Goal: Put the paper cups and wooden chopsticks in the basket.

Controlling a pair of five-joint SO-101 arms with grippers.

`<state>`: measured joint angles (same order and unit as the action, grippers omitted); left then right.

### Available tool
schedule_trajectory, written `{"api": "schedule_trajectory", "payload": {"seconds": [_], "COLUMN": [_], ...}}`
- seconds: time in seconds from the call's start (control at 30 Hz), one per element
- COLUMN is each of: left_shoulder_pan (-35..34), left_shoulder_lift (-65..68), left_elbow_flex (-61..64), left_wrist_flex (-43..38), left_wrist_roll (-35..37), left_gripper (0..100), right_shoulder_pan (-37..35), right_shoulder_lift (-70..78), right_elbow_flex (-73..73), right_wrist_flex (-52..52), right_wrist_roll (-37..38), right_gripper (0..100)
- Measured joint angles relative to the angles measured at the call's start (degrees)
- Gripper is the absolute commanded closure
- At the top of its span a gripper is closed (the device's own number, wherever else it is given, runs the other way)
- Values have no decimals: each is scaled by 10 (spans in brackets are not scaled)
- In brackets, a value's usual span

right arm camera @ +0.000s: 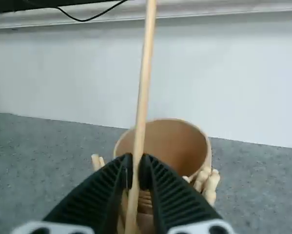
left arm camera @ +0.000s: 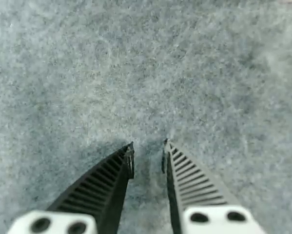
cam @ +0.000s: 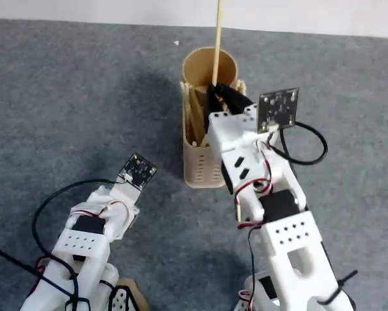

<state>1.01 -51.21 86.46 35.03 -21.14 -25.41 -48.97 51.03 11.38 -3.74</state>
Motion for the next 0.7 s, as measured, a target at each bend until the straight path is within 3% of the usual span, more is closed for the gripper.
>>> {"api": "schedule_trajectory", "payload": {"seconds": [0.13, 0.4, 0.6, 0.7], "left_shoulder_pan": [0, 0, 0, 0], "left_shoulder_lift": [0, 0, 0, 0], "left_elbow_flex": [0, 0, 0, 0], "left_wrist_flex": [0, 0, 0, 0], "left_wrist_roll": [0, 0, 0, 0], "left_gripper": [870, 870, 870, 870], "right_shoulder_pan": [3, 40, 143, 157], "right_shoulder_lift": [-66, -206, -211, -177], "right_elbow_flex": [2, -68, -147, -138], "right_wrist_flex": [45, 217, 434, 530], "right_wrist_roll": [1, 39, 74, 115], "right_gripper": [754, 753, 753, 753]}}
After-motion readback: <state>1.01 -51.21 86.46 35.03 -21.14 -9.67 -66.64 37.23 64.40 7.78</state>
